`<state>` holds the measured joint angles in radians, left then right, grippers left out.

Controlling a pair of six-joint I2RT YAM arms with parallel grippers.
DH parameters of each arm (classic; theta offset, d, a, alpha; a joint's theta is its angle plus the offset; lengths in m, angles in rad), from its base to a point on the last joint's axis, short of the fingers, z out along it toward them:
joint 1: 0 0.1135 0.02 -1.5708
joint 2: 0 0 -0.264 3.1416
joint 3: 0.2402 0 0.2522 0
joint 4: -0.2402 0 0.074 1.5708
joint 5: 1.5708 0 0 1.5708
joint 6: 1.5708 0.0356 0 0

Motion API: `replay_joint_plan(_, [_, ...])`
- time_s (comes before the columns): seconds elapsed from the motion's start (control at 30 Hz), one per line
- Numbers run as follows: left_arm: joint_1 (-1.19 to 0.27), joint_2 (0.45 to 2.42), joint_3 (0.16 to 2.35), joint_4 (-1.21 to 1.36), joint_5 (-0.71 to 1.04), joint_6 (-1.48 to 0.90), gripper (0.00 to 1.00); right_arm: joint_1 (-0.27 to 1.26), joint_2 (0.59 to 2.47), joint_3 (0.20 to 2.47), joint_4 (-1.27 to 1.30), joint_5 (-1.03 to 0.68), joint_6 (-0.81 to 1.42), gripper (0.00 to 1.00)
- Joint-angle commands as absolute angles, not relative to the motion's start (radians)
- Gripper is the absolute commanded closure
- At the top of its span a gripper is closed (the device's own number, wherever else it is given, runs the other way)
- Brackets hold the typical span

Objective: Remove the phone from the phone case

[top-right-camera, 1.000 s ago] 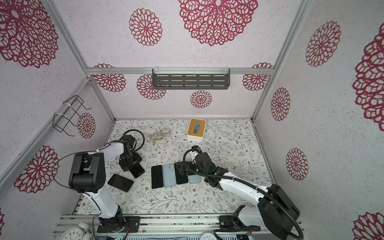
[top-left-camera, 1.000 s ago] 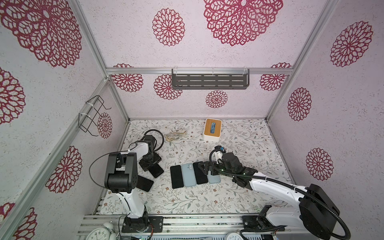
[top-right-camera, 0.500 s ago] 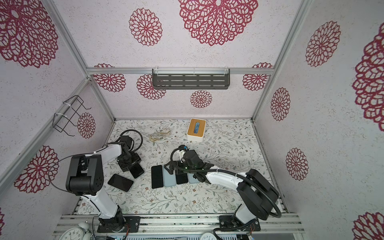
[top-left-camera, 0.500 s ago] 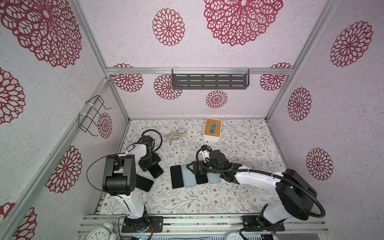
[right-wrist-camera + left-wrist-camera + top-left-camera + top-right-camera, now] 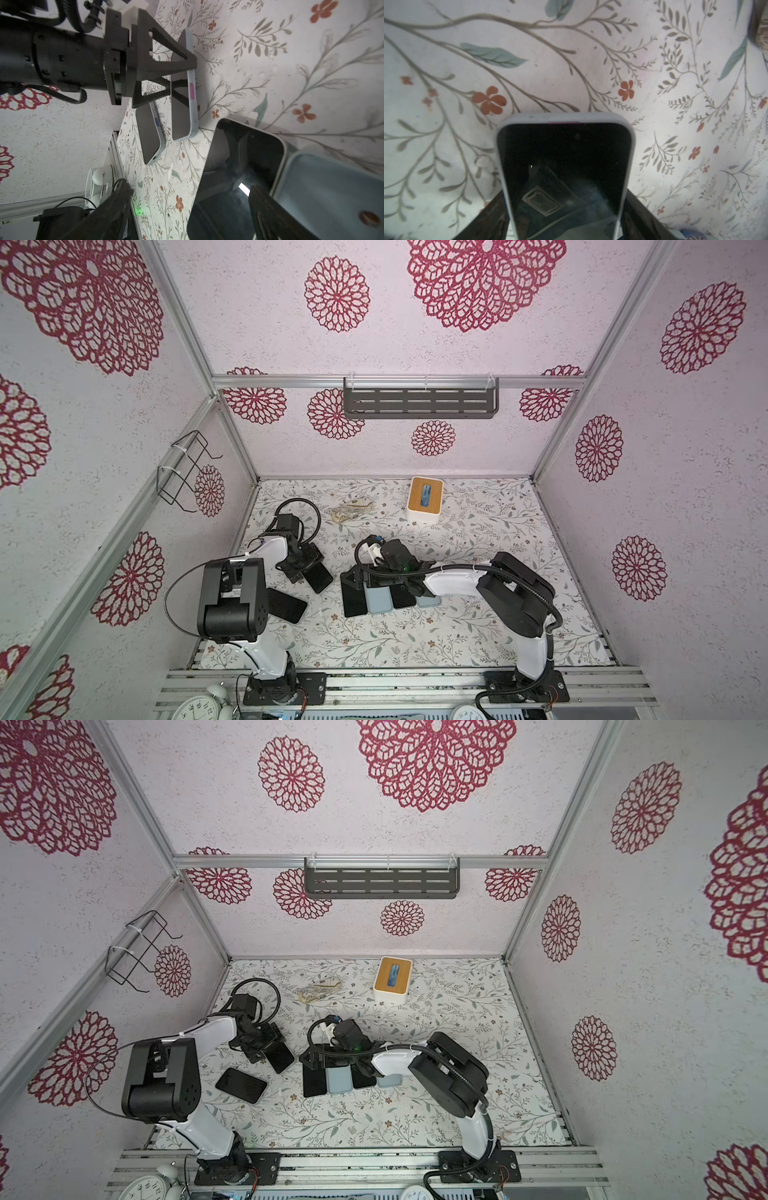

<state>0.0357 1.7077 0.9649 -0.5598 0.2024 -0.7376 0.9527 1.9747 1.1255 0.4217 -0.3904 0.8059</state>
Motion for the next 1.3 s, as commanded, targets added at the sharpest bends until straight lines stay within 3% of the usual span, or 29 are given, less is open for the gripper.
replay_joint_plan(0.0, [0.034,1.752,0.901,-0.547,0.31,-0.732,0.56,0.961,2.011,1.186,0.483,-0.405,0.84,0.12])
replay_joint_plan(0.4, [0.037,1.711,0.862,-0.506,0.376,-0.724,0.59,0.974,2.188,1.331,0.518,-0.417,0.883,0.22])
replay_joint_plan(0.63, [0.036,1.682,0.845,-0.5,0.386,-0.721,0.6,0.98,2.232,1.372,0.532,-0.428,0.903,0.35])
replay_joint_plan(0.8, [0.035,1.639,0.823,-0.494,0.398,-0.723,0.61,0.983,2.213,1.363,0.538,-0.412,0.901,0.56])
replay_joint_plan(1.03, [0.024,1.504,0.792,-0.499,0.42,-0.736,0.6,0.983,2.134,1.318,0.56,-0.395,0.902,1.0])
replay_joint_plan(1.17, [-0.016,1.37,0.797,-0.499,0.434,-0.745,0.57,0.985,2.044,1.262,0.569,-0.388,0.893,1.0])
replay_joint_plan(1.27, [-0.067,1.254,0.814,-0.486,0.429,-0.755,0.45,0.983,1.944,1.191,0.57,-0.372,0.883,1.0])
